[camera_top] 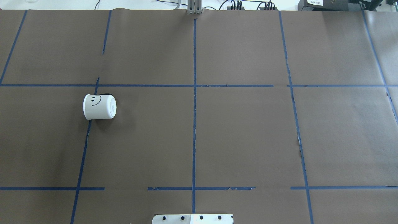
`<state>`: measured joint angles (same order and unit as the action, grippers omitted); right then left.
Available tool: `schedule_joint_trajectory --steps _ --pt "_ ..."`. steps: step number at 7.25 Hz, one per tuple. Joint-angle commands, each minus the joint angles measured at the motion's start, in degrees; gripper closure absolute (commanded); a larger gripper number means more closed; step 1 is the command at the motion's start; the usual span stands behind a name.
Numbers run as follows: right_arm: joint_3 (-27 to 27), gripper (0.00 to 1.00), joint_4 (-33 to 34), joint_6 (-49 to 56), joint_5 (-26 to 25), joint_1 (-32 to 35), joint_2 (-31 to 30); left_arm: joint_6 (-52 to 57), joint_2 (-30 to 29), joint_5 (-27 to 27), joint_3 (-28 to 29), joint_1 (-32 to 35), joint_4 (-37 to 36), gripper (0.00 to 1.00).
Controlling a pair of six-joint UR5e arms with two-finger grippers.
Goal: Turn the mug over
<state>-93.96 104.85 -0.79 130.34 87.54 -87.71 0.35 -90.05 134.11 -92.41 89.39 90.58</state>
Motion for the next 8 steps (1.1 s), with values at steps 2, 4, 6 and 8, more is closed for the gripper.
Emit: schedule_joint_trajectory --steps 2,4,6,8 --pt "0.00 0.00 0.00 0.00 0.00 0.00 0.00 0.09 -0.74 0.09 0.21 0.00 0.91 0.00" --pt "0.00 0.00 0.00 0.00 0.00 0.00 0.00 -0.61 -3.98 0.09 -0.67 -0.70 9.20 0.00" --pt "0.00 0.00 0.00 0.00 0.00 0.00 0.00 -4.01 -4.08 0.10 -0.32 -4.28 24.91 0.00" --pt "0.00 0.00 0.00 0.00 0.00 0.00 0.00 -25.11 -4.08 0.09 0.21 -12.71 41.79 0.00"
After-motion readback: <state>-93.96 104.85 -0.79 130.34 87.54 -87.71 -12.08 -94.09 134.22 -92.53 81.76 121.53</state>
